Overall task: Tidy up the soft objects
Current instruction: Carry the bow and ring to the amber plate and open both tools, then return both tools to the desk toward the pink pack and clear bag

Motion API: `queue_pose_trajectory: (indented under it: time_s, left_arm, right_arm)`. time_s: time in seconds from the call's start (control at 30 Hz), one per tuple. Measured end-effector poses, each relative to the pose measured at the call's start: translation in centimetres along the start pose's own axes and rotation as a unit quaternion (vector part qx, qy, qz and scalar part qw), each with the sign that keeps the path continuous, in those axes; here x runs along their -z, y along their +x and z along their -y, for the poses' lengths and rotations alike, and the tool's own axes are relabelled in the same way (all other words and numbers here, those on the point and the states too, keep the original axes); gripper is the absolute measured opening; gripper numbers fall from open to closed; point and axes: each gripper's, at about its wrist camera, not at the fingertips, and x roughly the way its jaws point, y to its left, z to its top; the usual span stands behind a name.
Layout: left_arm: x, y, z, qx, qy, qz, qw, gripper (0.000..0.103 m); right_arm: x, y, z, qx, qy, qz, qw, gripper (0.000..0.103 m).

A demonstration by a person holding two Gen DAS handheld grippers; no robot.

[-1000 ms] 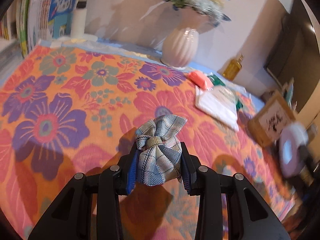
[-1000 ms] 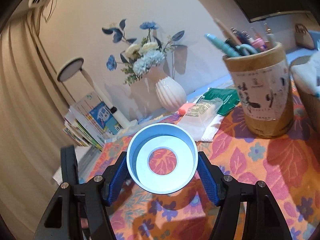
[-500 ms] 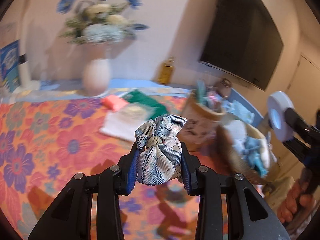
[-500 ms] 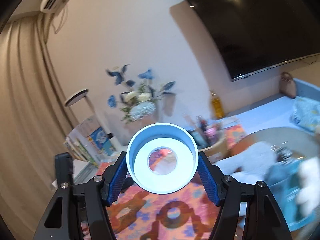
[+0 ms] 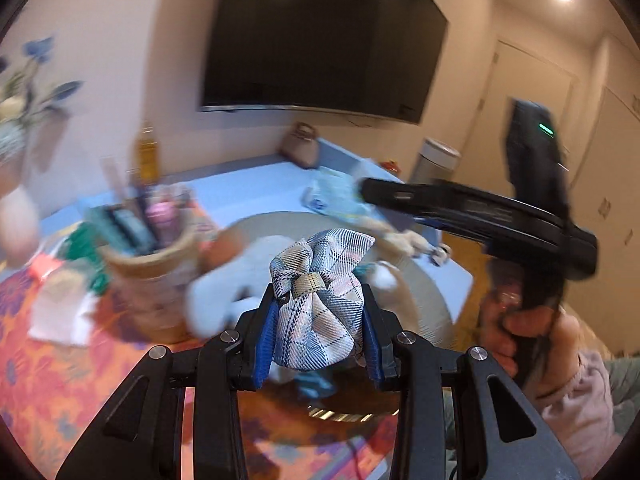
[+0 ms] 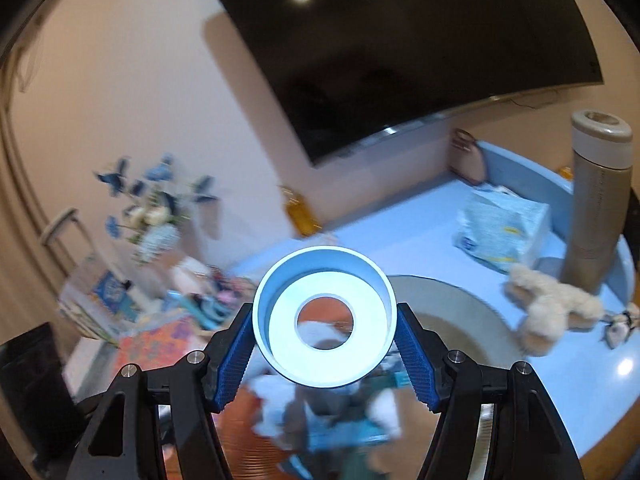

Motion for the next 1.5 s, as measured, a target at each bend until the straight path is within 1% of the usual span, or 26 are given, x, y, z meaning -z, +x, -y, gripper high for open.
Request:
queue_pose_trajectory:
  time_s: [0.07, 0.2, 0.23, 0.3, 0.33, 0.37, 0.4, 0.43, 0.5, 0.53, 0.67, 0.73, 0.87, 0.93, 1.0, 1.1, 1.17, 1.27, 1.37, 1.4, 1.43, 1.5]
  left_arm:
    - [0.0, 1.3, 0.9, 0.011, 0.008, -0.005, 0.9999, 0.033]
    - [0.4, 3.1, 1.3, 0.033, 0.000, -0.014, 0.9993, 0.034]
    - [0.5, 3.3, 1.3, 0.033, 0.004, -0.016, 0.9993, 0.035]
    - [0.6, 3.8, 1.4, 0.034, 0.019, -0.020, 0.9991, 0.045]
    - [0.6, 3.9, 1.4, 0.038, 0.033, -0.025, 0.9984, 0.059]
    - [0.8, 4.1, 1.7, 0.042, 0.047, -0.032, 0.9975, 0.082]
    - [1.0, 4.2, 2.0, 0.042, 0.062, -0.034, 0.9966, 0.092]
    - [1.3, 4.1, 2.3, 0.038, 0.074, -0.031, 0.9961, 0.102]
    - [1.7, 3.7, 2.4, 0.020, 0.085, -0.021, 0.9959, 0.102]
    - [1.7, 3.8, 2.2, 0.018, 0.085, -0.023, 0.9960, 0.102]
    - [1.6, 3.8, 0.8, 0.035, 0.055, -0.034, 0.9973, 0.102]
    - [1.6, 3.2, 0.0, 0.033, 0.042, -0.027, 0.9982, 0.102]
    - [1.3, 1.2, -2.1, 0.017, 0.030, -0.007, 0.9994, 0.102]
    - [1.1, 0.2, -3.6, -0.002, 0.024, 0.000, 0.9997, 0.102]
    - [0.9, -0.9, -5.4, -0.018, 0.014, 0.004, 0.9997, 0.102]
    - [0.7, -2.6, -9.2, -0.045, -0.010, 0.010, 0.9989, 0.102]
    - [0.7, -3.8, -11.9, -0.069, -0.020, 0.017, 0.9972, 0.102]
    - [0.9, -5.5, -16.4, -0.124, -0.026, 0.020, 0.9918, 0.102]
    - [1.1, -6.2, -21.5, -0.210, -0.017, 0.002, 0.9775, 0.102]
    - [1.2, -6.5, -23.6, -0.231, -0.020, -0.006, 0.9727, 0.102]
    - [1.3, -6.9, -25.3, -0.239, -0.027, -0.011, 0.9705, 0.102]
    - [1.5, -7.7, -28.3, -0.237, -0.048, -0.010, 0.9701, 0.102]
  right_arm:
    - [-0.3, 1.0, 1.0, 0.007, 0.010, -0.014, 1.000, 0.067]
    - [-0.6, 2.8, 2.1, 0.011, 0.026, -0.028, 0.999, 0.067]
    - [-0.7, 3.1, 2.3, 0.015, 0.027, -0.031, 0.999, 0.067]
    - [-0.7, 3.8, 2.5, 0.024, 0.030, -0.036, 0.999, 0.068]
    - [-0.7, 4.1, 2.7, 0.025, 0.033, -0.039, 0.998, 0.075]
    - [-0.7, 4.4, 2.9, 0.025, 0.036, -0.043, 0.998, 0.080]
    - [-0.5, 4.6, 3.1, 0.029, 0.038, -0.047, 0.998, 0.093]
    - [-0.4, 4.6, 3.2, 0.036, 0.039, -0.045, 0.998, 0.096]
    - [-0.1, 4.5, 3.4, 0.044, 0.043, -0.043, 0.997, 0.096]
    - [0.0, 4.3, 3.5, 0.040, 0.053, -0.043, 0.997, 0.096]
    - [0.2, 2.9, 3.3, 0.025, 0.085, -0.023, 0.996, 0.096]
    - [0.1, 2.0, 2.4, 0.020, 0.088, -0.007, 0.996, 0.096]
    - [0.1, 0.4, -0.9, -0.002, 0.079, 0.026, 0.997, 0.098]
    - [0.2, 0.1, -3.0, -0.013, 0.064, 0.039, 0.997, 0.101]
    - [0.4, 0.1, -5.5, -0.018, 0.036, 0.051, 0.998, 0.103]
    - [0.9, 0.6, -8.6, -0.012, 0.007, 0.057, 0.998, 0.103]
    - [1.4, 1.1, -10.5, -0.028, -0.002, 0.057, 0.998, 0.103]
    - [2.4, 2.0, -13.6, -0.051, -0.017, 0.064, 0.997, 0.103]
    - [4.2, 3.4, -17.3, -0.039, -0.058, 0.078, 0.995, 0.103]
    - [4.7, 3.9, -18.2, -0.037, -0.070, 0.078, 0.994, 0.103]
    - [5.3, 4.5, -19.2, -0.038, -0.081, 0.076, 0.993, 0.103]
    - [6.8, 6.1, -21.4, -0.050, -0.105, 0.064, 0.991, 0.103]
